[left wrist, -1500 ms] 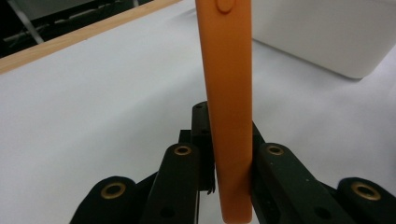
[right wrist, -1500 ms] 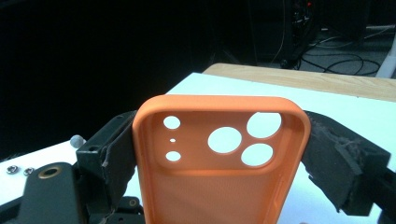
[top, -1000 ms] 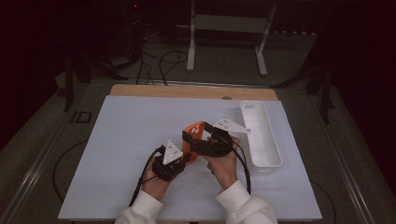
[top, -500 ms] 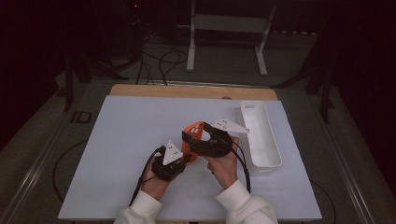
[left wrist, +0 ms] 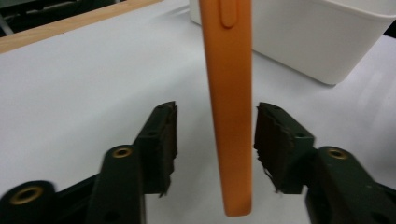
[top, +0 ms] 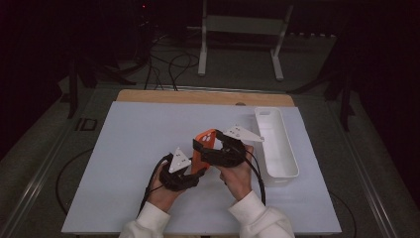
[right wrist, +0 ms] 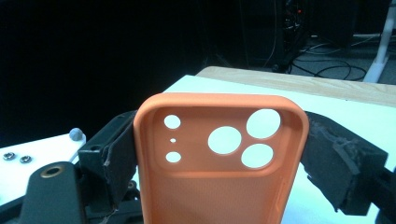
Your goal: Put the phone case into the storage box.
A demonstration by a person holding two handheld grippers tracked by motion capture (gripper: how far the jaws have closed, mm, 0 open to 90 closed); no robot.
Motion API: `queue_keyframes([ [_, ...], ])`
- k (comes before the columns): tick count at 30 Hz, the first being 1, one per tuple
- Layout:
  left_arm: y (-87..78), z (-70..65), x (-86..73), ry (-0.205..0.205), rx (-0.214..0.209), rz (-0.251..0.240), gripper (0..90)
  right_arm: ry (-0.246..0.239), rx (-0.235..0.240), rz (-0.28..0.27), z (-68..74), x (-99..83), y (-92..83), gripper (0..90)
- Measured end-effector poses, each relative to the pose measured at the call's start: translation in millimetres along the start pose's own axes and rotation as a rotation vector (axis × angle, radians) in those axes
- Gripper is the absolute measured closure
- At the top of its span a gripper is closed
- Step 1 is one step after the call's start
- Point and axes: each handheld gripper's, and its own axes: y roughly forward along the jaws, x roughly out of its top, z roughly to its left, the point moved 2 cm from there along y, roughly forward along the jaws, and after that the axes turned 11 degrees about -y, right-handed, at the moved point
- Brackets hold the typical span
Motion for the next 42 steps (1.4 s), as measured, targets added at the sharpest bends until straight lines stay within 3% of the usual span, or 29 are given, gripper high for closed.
queue_keyframes([
  [1,-1.2,-0.3,0.7,-0.002,0.011,-0.018,41.8,0.0,0.0,-0.001,0.0,0.1,-0.2,16.8],
  [3,-2.1,-0.5,1.4,-0.009,0.016,-0.027,26.9,-0.004,-0.004,-0.003,0.6,0.2,-0.3,16.8],
  [6,-3.5,0.7,2.2,-0.014,0.022,-0.034,16.7,-0.004,-0.006,-0.003,0.6,0.2,-0.2,16.8],
  [13,-7.8,5.1,4.9,-0.029,0.052,-0.061,3.6,-0.007,-0.008,-0.002,0.5,-0.2,0.0,16.8],
  [30,-21.3,17.2,8.7,-0.049,0.061,-0.097,0.2,-0.011,-0.023,-0.004,-1.2,-0.1,-1.3,16.8],
  [42,-37.8,33.9,8.0,-0.042,0.069,-0.121,0.2,-0.019,-0.031,-0.009,-3.0,0.3,-2.7,16.8],
])
